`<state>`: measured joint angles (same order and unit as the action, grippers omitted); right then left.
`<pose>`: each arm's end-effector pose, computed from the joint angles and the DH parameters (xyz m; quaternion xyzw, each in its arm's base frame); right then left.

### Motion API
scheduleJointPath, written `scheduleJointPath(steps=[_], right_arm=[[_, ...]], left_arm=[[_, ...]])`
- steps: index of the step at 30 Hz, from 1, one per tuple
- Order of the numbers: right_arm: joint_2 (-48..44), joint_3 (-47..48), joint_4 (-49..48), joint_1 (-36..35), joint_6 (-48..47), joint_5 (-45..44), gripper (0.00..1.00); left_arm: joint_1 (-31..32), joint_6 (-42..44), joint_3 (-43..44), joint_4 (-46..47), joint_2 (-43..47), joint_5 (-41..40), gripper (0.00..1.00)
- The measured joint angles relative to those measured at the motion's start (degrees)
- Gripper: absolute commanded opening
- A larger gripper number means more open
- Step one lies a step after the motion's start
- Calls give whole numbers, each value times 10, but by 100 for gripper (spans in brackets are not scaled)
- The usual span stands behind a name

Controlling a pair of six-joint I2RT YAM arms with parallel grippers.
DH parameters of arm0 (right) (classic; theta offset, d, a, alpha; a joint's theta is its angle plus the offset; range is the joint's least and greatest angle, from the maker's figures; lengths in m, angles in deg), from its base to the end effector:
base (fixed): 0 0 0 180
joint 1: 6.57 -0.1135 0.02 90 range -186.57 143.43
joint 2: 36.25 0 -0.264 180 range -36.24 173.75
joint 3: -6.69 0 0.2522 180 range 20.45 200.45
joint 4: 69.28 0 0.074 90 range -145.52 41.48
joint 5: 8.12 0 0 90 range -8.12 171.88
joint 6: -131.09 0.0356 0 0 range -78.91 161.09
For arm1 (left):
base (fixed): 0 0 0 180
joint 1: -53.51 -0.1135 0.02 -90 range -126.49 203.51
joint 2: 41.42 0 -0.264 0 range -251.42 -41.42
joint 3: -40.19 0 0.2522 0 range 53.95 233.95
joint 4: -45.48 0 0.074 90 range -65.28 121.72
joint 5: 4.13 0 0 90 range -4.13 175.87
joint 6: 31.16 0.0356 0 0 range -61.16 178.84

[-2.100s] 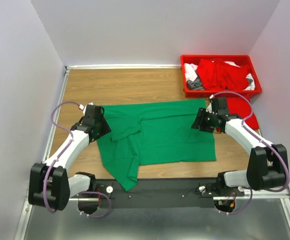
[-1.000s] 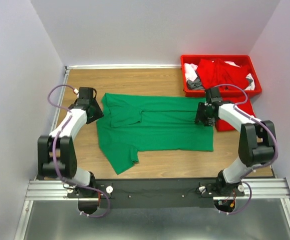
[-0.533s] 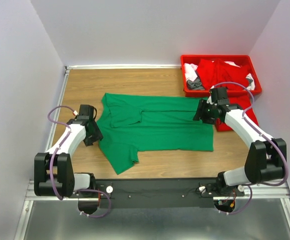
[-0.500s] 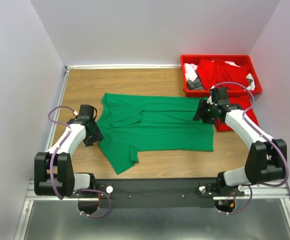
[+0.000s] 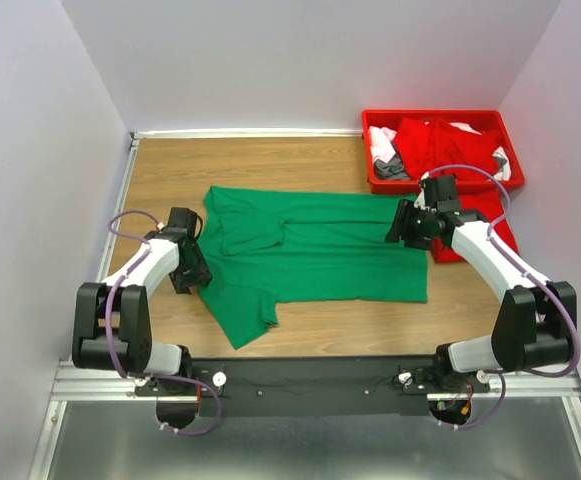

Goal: Fold and stack the t-shirts
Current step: Fold the tshirt

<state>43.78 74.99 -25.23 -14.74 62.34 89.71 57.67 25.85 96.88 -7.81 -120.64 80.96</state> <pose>0.2791 0.0450 0.2319 0.0886 0.9496 0.1376 0.2673 0.2300 -0.0137 0.1701 -0.2519 0.9589 0.0010 0.1304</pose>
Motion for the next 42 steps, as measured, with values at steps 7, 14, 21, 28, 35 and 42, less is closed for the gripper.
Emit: scheduleJointPath(steps=[7, 14, 21, 28, 35, 42], right_arm=[[-3, 0, 0, 0, -2, 0, 63], [-26, -1, 0, 0, -2, 0, 63], [-28, -16, -2, 0, 0, 0, 66], [-31, -46, 12, 0, 26, -14, 79], [-46, -76, 51, 28, 69, -42, 83], [-71, -108, 120, 53, 139, -71, 77]], left_arm=[[24, 5, 17, -4, -41, -1, 47], [43, 7, 36, -10, -62, -6, 9], [45, 4, 35, -12, -61, -7, 0], [45, 4, 19, -11, -22, -7, 0], [45, 14, 6, -1, 14, -4, 0], [45, 35, -3, 13, 52, 11, 0]])
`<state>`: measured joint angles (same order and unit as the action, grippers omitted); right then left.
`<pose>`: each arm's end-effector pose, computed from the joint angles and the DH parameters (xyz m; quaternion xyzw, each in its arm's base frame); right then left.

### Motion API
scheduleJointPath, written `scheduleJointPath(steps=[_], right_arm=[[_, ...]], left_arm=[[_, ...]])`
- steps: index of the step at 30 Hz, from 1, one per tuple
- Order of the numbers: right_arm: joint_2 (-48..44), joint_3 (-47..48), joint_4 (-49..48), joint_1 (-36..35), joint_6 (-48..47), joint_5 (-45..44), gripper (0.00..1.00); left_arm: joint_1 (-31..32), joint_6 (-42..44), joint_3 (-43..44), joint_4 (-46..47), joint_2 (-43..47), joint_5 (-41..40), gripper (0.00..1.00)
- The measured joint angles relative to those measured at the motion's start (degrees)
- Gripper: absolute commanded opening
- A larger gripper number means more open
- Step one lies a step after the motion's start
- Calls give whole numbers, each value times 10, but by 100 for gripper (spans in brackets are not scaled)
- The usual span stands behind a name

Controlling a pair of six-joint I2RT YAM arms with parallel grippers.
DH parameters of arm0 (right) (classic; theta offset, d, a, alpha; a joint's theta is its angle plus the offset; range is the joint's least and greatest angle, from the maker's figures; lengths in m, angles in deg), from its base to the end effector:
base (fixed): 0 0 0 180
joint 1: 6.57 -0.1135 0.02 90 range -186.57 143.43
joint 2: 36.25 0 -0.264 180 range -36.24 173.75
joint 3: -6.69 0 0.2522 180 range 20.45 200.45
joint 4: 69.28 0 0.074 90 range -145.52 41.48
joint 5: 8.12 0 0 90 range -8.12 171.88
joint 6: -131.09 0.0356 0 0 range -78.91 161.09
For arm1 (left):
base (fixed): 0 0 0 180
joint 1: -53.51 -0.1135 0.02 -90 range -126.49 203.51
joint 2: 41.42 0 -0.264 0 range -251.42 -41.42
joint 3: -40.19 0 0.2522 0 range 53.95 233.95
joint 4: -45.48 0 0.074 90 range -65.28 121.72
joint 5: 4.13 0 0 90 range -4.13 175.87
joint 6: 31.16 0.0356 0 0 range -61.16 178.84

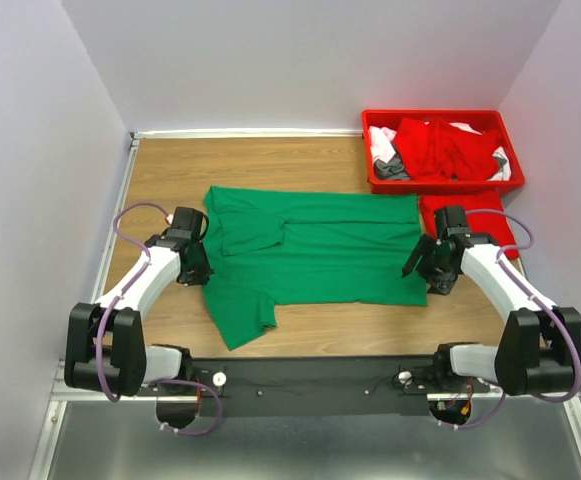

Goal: Fold and stack the t-shirts
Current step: Fold the tshirt

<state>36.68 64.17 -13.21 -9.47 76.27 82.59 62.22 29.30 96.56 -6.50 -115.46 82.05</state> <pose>0.2200 0.0116 0.1947 0.2734 0.9484 0.0582 0.1498 0.2236 -0.0318 0.1881 -0.1836 0.9665 -0.0269 0.1776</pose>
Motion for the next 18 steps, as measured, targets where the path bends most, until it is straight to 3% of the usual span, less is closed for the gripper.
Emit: scheduleJointPath(steps=[18], right_arm=[[-14, -70, 50, 20, 150, -85, 67]], left_arm=[[0, 17, 0, 20, 10, 22, 0]])
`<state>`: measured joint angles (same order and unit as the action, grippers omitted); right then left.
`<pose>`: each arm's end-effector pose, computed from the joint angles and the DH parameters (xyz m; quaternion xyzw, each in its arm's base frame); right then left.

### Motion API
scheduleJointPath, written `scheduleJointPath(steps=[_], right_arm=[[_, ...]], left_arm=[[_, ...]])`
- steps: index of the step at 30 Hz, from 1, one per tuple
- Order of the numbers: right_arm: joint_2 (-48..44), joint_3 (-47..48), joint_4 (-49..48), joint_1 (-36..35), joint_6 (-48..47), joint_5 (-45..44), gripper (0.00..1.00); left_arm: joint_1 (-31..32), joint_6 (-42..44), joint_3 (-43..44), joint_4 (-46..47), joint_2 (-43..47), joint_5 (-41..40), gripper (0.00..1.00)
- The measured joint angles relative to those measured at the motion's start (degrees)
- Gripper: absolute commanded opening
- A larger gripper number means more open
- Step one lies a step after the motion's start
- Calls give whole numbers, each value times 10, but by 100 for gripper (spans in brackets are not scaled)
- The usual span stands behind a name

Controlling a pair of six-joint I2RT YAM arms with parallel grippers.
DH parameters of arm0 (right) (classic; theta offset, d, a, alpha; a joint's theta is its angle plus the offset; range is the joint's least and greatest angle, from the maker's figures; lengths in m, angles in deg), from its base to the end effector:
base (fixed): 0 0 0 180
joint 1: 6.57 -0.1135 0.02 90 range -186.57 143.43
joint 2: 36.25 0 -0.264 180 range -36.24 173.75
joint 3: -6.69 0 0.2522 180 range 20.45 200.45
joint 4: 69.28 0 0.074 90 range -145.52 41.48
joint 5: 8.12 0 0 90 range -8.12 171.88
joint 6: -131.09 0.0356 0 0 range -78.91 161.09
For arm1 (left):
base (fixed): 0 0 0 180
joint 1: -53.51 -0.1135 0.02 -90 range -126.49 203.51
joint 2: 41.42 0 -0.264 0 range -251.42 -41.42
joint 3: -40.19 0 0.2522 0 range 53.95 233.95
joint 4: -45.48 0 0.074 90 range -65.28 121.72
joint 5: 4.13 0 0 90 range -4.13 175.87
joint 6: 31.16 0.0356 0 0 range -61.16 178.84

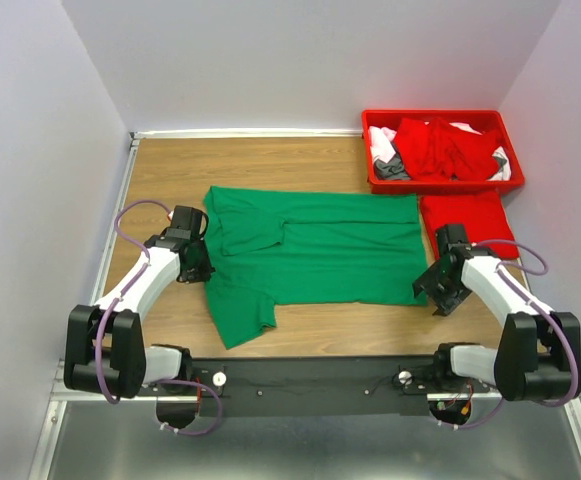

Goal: Fold and stack the t-shirts
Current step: Fold the tshirt

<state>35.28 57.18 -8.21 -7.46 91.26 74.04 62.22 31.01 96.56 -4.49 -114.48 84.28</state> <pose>0.1868 -0.0020 0.1651 0.4192 0.9027 -0.0320 0.0913 0.2256 -0.0336 0.1930 -0.1654 0.9652 -0.0505 0.1963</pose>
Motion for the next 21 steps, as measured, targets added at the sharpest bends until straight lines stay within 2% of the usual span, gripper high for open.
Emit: scheduleJointPath(steps=[8, 14, 21], right_arm=[[-26, -35, -37, 12, 31, 10, 64], [-37, -45, -42, 17, 43, 15, 49], [-32, -44, -58, 17, 45, 31, 45]], left_arm=[[0, 2, 0, 1, 0, 1, 0], [0, 2, 0, 1, 3, 1, 0], [0, 2, 0, 1, 10, 1, 0]])
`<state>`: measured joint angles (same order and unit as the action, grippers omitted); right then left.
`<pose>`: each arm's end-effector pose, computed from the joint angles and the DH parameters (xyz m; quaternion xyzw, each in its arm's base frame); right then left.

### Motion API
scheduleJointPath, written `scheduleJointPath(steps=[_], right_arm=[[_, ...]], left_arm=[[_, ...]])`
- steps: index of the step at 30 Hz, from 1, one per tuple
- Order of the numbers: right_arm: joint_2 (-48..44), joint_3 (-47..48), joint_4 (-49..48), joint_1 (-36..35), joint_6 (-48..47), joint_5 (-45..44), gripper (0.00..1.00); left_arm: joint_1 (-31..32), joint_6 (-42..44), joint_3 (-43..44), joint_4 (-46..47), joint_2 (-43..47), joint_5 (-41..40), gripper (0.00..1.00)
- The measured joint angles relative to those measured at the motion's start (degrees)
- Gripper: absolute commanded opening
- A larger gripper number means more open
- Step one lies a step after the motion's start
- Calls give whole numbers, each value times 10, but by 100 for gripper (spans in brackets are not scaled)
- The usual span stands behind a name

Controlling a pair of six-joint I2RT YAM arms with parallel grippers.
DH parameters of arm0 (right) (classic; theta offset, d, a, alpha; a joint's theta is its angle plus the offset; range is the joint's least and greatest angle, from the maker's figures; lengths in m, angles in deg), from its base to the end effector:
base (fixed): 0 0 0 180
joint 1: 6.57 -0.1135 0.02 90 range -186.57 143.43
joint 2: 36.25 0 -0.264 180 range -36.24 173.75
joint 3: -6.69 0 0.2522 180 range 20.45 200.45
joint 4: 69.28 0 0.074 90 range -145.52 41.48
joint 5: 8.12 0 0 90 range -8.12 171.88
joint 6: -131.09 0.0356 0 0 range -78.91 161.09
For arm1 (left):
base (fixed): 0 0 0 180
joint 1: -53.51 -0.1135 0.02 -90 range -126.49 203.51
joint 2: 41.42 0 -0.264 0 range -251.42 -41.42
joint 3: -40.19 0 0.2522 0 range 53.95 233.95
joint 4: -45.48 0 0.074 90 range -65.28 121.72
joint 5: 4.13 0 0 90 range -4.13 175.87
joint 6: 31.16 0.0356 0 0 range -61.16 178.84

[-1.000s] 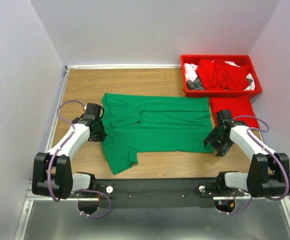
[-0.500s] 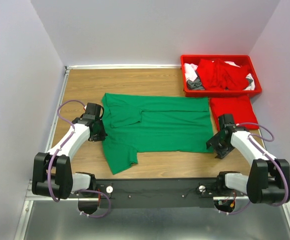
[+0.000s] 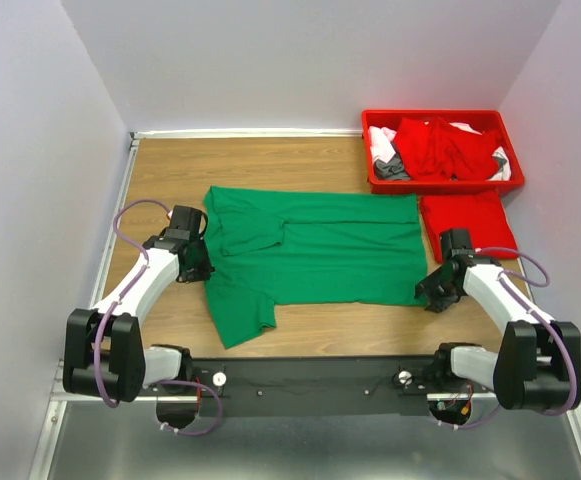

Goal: Fold and stack the t-shirts
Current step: Fold the tshirt

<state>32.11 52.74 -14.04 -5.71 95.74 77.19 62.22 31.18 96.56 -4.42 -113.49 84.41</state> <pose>0.1795 -0.0056 0.1562 0.4665 0.8769 0.0127 0.1150 0.2243 -0.0334 0.1966 -0.1635 0.9636 -0.0541 0.2046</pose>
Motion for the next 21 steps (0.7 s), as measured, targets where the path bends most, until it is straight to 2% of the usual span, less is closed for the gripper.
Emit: scheduleJointPath(steps=[5, 7, 8, 9, 10, 16, 21], right_arm=[[10, 2, -10, 0, 1, 13, 31], [10, 2, -15, 0, 2, 19, 17], [10, 2, -15, 0, 2, 20, 17], [10, 1, -18, 0, 2, 23, 7], [10, 0, -21, 0, 3, 24, 2], [7, 2, -15, 0, -7, 24, 1], [-20, 25, 40, 0, -33, 16, 1]], left_arm=[[0, 0, 0, 0, 0, 0, 0], [0, 0, 0, 0, 0, 0, 0], [0, 0, 0, 0, 1, 0, 0], [0, 0, 0, -1, 1, 0, 0], [0, 0, 0, -2, 2, 0, 0], [0, 0, 0, -26, 20, 0, 0], [0, 2, 2, -61, 42, 0, 0]])
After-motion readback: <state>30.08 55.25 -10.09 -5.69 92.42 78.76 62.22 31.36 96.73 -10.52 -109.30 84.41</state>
